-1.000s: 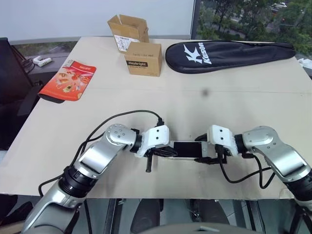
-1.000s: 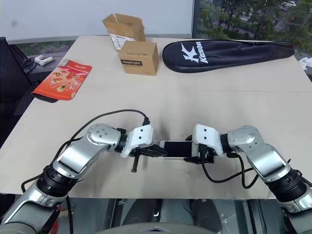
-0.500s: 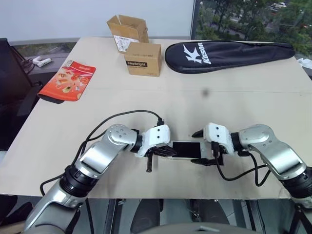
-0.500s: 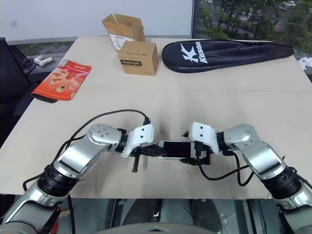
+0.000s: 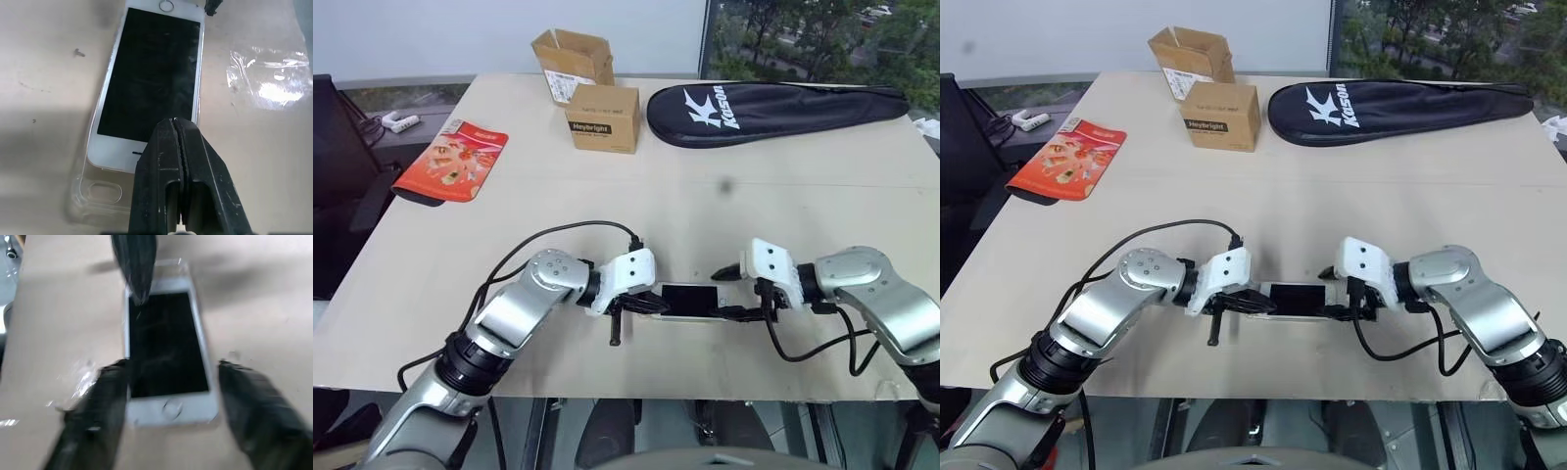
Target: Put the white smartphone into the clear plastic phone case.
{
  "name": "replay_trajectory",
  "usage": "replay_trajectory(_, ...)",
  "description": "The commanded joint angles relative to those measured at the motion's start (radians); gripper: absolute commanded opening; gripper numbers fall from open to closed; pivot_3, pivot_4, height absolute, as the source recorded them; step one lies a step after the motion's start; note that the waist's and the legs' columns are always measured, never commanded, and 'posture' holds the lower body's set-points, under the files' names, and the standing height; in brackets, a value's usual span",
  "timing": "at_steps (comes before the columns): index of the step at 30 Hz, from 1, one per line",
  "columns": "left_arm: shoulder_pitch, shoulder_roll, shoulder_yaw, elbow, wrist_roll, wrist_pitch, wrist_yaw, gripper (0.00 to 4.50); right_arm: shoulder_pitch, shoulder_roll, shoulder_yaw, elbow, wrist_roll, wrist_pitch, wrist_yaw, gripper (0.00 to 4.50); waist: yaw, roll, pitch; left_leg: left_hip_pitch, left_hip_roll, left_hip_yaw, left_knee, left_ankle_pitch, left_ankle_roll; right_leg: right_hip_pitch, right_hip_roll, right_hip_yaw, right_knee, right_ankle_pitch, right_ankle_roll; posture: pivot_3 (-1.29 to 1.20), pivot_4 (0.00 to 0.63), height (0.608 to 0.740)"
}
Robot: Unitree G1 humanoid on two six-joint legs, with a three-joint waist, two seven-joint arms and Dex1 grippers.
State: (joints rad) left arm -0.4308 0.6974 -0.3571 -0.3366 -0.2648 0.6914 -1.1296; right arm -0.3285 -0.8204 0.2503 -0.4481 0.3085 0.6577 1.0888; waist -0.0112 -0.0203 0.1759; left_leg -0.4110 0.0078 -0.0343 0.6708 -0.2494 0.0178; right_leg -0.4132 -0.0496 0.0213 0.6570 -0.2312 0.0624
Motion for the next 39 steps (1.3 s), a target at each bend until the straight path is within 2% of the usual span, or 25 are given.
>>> replay_trajectory(1, -0.031, 0.053, 0.102, -0.039, -0.07, 0.037, -0.025, 0.0, 0.008, -0.037, -0.061, -0.042, 0.023, 0.007, 0.0, 1.11, -0.003, 0.0, 0.0, 0.0, 0.0, 0.0, 0.0, 0.0, 0.0, 0.0, 0.0, 0.0, 0.0, 0.0, 0.0, 0.0, 0.15, 0.74)
replay_trajectory(3, -0.031, 0.104, 0.139, -0.019, -0.092, 0.05, -0.048, 0.0, 0.018, -0.055, -0.068, -0.037, 0.021, 0.001, -0.001, 0.04, -0.005, 0.0, 0.0, 0.001, 0.0, 0.0, 0.0, 0.0, 0.0, 0.0, 0.0, 0.0, 0.0, 0.0, 0.0, 0.0, 0.15, 0.74)
replay_trajectory(7, 0.001, 0.208, 0.124, 0.027, -0.063, 0.007, -0.102, 0.0, 0.038, -0.084, -0.061, -0.022, 0.003, -0.018, -0.002, 0.04, -0.003, 0.0, 0.0, 0.001, 0.001, 0.0, -0.001, 0.0, 0.0, 0.0, 0.001, 0.0, 0.0, 0.0, 0.0, 0.0, 0.15, 0.74)
replay_trajectory(11, 0.033, 0.236, 0.09, 0.028, -0.056, -0.022, -0.129, 0.0, 0.045, -0.093, -0.05, 0.007, -0.041, -0.056, -0.026, 0.04, 0.001, 0.0, 0.0, 0.0, 0.0, 0.001, -0.001, 0.0, 0.0, 0.0, 0.0, 0.0, -0.001, 0.0, 0.0, 0.0, 0.15, 0.74)
replay_trajectory(20, -0.045, 0.134, -0.044, 0.13, 0.081, -0.112, -0.09, 0.0, 0.091, -0.101, -0.078, -0.023, -0.049, -0.04, -0.055, 0.04, 0.003, 0.0, 0.0, -0.001, 0.0, 0.0, 0.0, 0.0, 0.0, 0.0, 0.0, 0.0, -0.001, 0.0, 0.0, 0.0, 0.15, 0.74)
replay_trajectory(30, -0.082, 0.022, -0.077, 0.089, 0.069, -0.044, -0.081, 0.0, 0.128, -0.122, -0.107, -0.1, -0.015, 0.027, -0.081, 0.04, 0.003, 0.0, 0.0, -0.001, -0.001, 0.0, 0.001, 0.0, 0.0, 0.0, 0.0, 0.0, -0.001, 0.0, 0.0, 0.0, 0.15, 0.74)
replay_trajectory(39, -0.073, -0.022, -0.078, 0.056, 0.062, 0.0, -0.051, 0.0, 0.12, -0.116, -0.086, -0.109, -0.01, 0.047, -0.093, 0.04, 0.003, 0.0, 0.0, -0.001, -0.001, 0.0, 0.001, 0.0, 0.0, 0.0, 0.0, 0.0, -0.001, 0.0, 0.0, 0.0, 0.15, 0.74)
